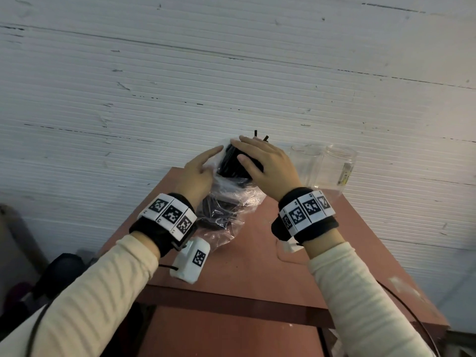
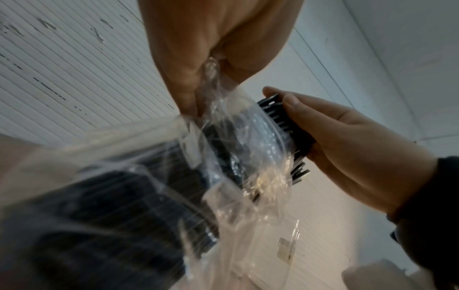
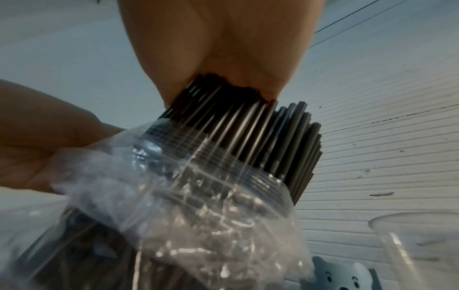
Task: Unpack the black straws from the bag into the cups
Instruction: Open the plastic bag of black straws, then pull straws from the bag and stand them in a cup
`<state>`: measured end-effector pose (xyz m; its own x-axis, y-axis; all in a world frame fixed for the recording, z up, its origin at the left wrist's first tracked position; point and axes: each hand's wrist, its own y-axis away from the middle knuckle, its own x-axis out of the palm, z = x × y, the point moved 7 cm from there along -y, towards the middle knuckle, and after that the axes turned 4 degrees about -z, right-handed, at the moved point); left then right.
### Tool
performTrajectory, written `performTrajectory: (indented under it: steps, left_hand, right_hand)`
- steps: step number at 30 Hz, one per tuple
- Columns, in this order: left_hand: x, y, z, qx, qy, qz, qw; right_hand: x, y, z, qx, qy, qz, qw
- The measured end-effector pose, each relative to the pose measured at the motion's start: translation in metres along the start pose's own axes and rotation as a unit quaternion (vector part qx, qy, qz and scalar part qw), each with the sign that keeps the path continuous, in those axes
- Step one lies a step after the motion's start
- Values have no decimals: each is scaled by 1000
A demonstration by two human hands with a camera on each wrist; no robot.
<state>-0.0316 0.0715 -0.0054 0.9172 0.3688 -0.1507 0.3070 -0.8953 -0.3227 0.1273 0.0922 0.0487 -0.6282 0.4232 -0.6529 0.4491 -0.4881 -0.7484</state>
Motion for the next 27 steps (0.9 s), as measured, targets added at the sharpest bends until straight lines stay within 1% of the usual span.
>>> performTrajectory:
  steps: [3, 7, 9, 11, 13, 15, 16, 18, 21, 23, 25, 27]
  left_hand:
    - [-6, -4, -9, 21, -4, -28, 999]
    - [-10, -7, -32, 45, 32, -40, 998]
    - [-19, -14, -37, 44, 40, -57, 997]
    - [-27, -22, -41, 62, 18, -71, 995]
    - [-31, -28, -44, 87, -10, -63, 994]
    - [-28, -37, -35, 81, -50, -29, 995]
    - [-25, -40, -28, 69, -71, -3, 995]
    - [-18, -45, -13, 53, -109, 43, 992]
    - [-14, -51, 2, 50, -190, 80, 977]
    - [-10, -54, 7, 44, -229, 101, 967]
    - [-5, -54, 11, 29, -246, 119, 961]
    - [0, -54, 17, 14, -248, 129, 960]
  right_hand:
    - [-6, 3, 1, 1, -22, 17, 1000]
    - [-6, 11, 3, 43, -97, 63, 992]
    - [2, 13, 8, 73, -172, 80, 979]
    - [14, 16, 14, 96, -248, 108, 958]
    - [23, 18, 16, 130, -295, 148, 935]
    - [31, 21, 10, 167, -307, 181, 919]
    - [34, 22, 6, 177, -308, 184, 916]
    - [34, 25, -6, 198, -311, 160, 916]
    - [23, 28, -35, 264, -292, 71, 916]
    - [17, 33, -60, 322, -265, 22, 909]
    - [20, 37, -83, 371, -225, 12, 901]
    - [28, 38, -103, 411, -209, 23, 887]
